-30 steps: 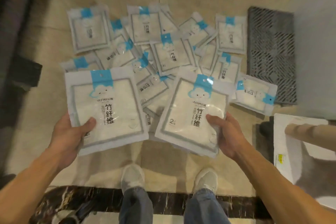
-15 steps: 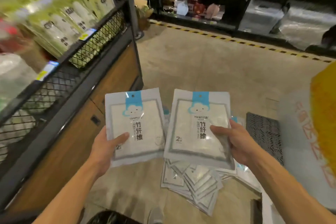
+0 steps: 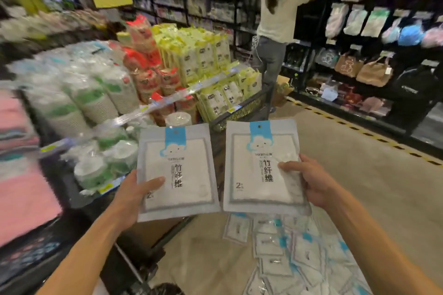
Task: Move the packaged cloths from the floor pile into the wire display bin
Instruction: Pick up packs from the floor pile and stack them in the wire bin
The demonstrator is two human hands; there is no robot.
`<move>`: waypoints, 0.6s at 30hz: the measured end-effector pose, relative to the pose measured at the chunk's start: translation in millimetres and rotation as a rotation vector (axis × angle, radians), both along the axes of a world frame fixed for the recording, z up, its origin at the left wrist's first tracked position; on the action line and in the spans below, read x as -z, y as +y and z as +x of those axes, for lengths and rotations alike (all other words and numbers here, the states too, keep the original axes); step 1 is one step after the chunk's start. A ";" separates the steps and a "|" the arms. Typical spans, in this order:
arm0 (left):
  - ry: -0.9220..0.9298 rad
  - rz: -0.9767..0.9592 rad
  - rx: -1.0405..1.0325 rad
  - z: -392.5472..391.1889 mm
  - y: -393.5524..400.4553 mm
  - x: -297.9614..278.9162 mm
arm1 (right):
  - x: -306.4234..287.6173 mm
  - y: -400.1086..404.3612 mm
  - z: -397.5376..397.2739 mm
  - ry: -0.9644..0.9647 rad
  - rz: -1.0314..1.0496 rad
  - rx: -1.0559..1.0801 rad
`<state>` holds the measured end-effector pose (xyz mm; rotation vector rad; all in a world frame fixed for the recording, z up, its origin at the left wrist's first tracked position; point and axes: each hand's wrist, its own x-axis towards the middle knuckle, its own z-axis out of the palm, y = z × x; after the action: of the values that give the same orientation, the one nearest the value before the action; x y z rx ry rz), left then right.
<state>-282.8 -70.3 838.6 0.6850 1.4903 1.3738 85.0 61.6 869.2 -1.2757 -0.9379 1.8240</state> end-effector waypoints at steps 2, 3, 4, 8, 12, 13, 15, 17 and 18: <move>-0.019 0.013 -0.062 -0.9 -32.2 -11.8 | -6.1 -2.1 -11.7 0.007 0.019 -0.094; -0.025 0.022 -0.093 0.1 -49.6 -14.8 | -7.4 -3.8 -16.7 0.008 0.029 -0.135; -0.029 0.030 -0.137 2.8 -69.0 -16.4 | -8.2 -6.3 -21.1 0.007 0.039 -0.176; -0.035 0.019 -0.329 26.1 -159.0 -17.9 | -8.9 -27.3 -36.6 0.018 0.047 -0.323; -0.022 -0.028 -0.510 49.5 -253.3 -17.9 | -7.7 -67.2 -59.4 0.012 0.045 -0.499; -0.018 -0.039 -0.558 53.6 -275.8 -18.3 | -8.2 -79.9 -66.4 0.016 0.044 -0.537; -0.014 -0.058 -0.635 59.9 -317.5 -19.8 | -9.4 -107.2 -81.3 0.028 0.039 -0.608; -0.017 -0.062 -0.708 63.6 -354.6 -20.2 | -10.8 -134.9 -96.2 0.027 0.037 -0.680; -0.016 -0.056 -0.742 64.3 -370.8 -19.8 | -11.5 -147.4 -103.6 0.024 0.041 -0.714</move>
<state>-218.5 -441.1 858.5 0.0613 1.8529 1.8579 -18.6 -85.8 880.7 -0.9462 -1.5441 2.3166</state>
